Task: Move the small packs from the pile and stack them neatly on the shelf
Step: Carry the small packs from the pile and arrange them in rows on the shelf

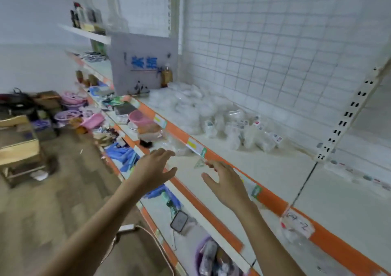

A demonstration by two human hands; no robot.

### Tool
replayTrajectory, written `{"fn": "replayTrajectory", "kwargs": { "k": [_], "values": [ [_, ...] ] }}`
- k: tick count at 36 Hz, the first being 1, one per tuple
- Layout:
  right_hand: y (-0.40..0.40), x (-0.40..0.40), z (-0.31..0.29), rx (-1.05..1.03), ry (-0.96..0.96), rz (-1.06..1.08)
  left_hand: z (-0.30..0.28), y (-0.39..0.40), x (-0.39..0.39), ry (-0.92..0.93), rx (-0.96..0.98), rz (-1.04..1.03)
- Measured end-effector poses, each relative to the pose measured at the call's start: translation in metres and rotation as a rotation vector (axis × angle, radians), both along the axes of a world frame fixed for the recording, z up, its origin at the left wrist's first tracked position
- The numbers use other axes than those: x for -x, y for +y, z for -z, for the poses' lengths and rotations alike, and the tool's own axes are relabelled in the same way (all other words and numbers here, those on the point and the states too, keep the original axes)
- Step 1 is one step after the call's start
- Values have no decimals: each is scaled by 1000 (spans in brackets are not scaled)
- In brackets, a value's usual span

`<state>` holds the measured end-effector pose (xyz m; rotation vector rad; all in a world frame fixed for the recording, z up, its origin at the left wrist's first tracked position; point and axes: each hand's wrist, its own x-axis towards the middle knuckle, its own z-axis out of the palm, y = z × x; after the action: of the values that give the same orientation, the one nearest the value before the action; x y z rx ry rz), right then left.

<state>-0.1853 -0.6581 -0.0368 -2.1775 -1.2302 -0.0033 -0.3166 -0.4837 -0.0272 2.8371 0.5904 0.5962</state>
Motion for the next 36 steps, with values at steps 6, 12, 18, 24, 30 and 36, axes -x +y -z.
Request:
{"fn": "replayTrajectory", "kwargs": {
  "k": [6,12,18,24,30,36],
  "values": [
    [42,79,29,-54,96,-53,30,31,92,-53,67,-71],
    [75,122,50,-60,156,-67,53,48,152,-48,172,-163],
    [110,127,65,-1,184,-98,76,76,169,-79,255,-245],
    [153,96,76,-15,279,-85,84,126,133,-75,260,-273],
    [207,45,86,-112,409,-63,82,188,63,-116,274,-226],
    [267,-31,45,-254,366,-97,51,259,-31,-167,210,-102]
  ]
}}
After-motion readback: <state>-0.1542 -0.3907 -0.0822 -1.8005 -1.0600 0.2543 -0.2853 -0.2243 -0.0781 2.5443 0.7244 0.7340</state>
